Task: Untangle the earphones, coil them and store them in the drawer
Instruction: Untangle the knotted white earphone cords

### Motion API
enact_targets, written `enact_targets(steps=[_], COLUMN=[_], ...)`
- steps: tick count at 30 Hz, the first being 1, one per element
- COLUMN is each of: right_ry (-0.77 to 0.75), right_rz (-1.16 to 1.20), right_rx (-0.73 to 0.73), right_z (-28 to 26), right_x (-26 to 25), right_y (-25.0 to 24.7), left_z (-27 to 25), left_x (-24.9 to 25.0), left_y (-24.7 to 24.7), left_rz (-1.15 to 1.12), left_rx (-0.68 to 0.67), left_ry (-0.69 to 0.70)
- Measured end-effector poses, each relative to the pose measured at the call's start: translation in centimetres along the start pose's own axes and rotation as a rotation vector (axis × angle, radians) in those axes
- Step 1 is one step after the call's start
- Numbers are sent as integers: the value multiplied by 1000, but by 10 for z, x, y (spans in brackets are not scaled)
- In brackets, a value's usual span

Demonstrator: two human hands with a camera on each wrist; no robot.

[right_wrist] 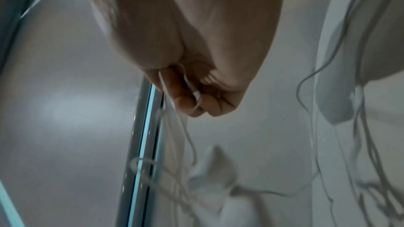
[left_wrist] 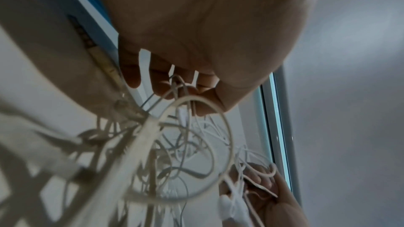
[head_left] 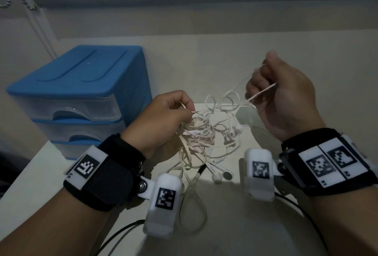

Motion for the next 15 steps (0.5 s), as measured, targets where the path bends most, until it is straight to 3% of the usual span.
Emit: enact_targets(steps=[4,10,15], right_ry=[-35,-15,57], right_rz=[-52,-300,-275], right_rx=[120,-8,-163], right_z=[2,-6,-15], right_x=[-7,2,7], right_y=[-13,-1,19], left_z=[-2,-4,-10], left_x=[2,7,9], left_y=[1,0,13], left_rz=[12,26,51], left_rx=[10,30,-206], left_ry=[30,88,134])
Point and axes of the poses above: each hand's wrist, its own z-axis towards the middle knuckle, its own y-axis out of the palm, x = y × z, the point moved 5 cm from there along z, towards the middle knuckle, and after that the axes turned 12 degrees about -y, right-handed, at the moved point
